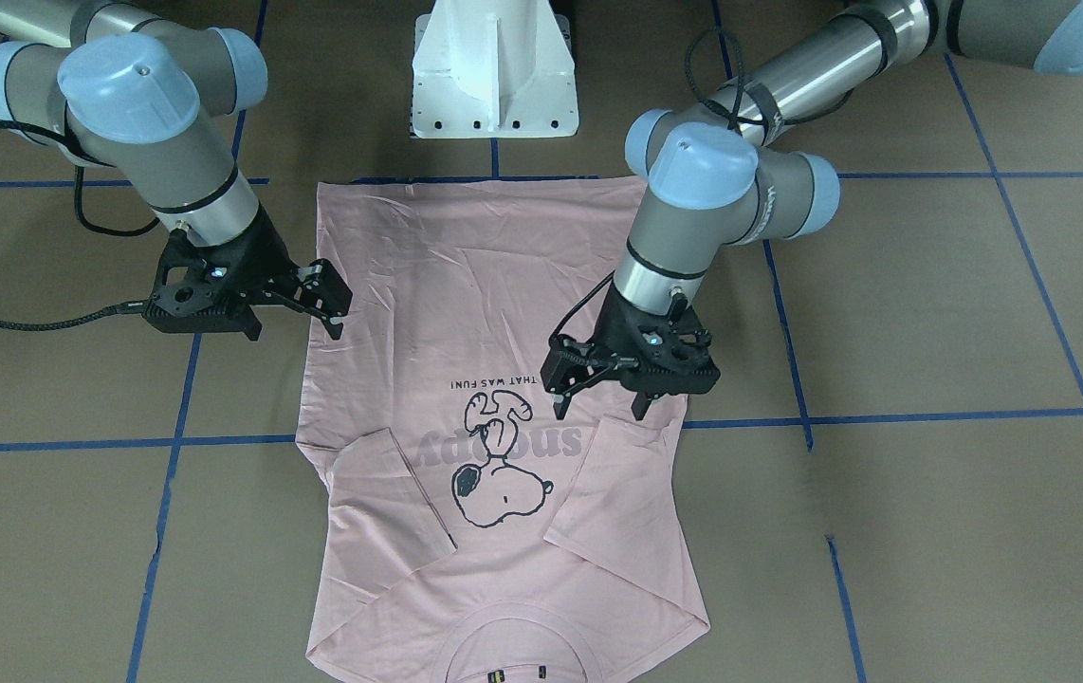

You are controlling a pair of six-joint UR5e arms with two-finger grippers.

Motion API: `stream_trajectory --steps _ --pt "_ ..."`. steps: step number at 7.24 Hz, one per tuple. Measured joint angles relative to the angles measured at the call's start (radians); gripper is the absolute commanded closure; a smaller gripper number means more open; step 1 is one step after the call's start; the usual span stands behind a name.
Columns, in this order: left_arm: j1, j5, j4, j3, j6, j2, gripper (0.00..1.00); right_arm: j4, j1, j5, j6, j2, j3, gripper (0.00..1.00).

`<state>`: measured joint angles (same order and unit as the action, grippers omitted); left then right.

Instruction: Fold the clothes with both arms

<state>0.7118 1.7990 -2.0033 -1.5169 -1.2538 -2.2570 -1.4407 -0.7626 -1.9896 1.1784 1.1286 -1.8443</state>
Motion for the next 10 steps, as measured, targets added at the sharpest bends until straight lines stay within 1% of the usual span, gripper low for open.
stream_trajectory --steps 1,2,3,4,5,6,8,10 --pt "-0.001 0.016 0.061 -0.137 0.013 0.091 0.00 0.000 0.032 0.012 0.031 0.074 -0.085 0.00" --pt "-0.002 0.022 0.086 -0.266 0.059 0.197 0.00 0.000 0.082 0.046 0.089 0.142 -0.167 0.00" --pt "-0.003 0.026 0.095 -0.382 0.122 0.301 0.00 0.000 0.160 0.111 0.170 0.196 -0.236 0.00" --pt "-0.004 0.042 0.098 -0.448 0.157 0.363 0.00 0.001 0.259 0.198 0.266 0.230 -0.276 0.00" --pt "-0.004 0.067 0.098 -0.469 0.178 0.384 0.00 0.001 0.362 0.296 0.347 0.252 -0.292 0.00" --pt "-0.005 0.080 0.094 -0.465 0.194 0.388 0.00 0.001 0.438 0.369 0.388 0.274 -0.296 0.00" --pt "-0.007 0.085 0.085 -0.440 0.203 0.386 0.00 0.002 0.519 0.442 0.425 0.301 -0.277 0.00" --pt "-0.008 0.086 0.083 -0.434 0.202 0.385 0.00 0.002 0.562 0.482 0.433 0.310 -0.253 0.00"
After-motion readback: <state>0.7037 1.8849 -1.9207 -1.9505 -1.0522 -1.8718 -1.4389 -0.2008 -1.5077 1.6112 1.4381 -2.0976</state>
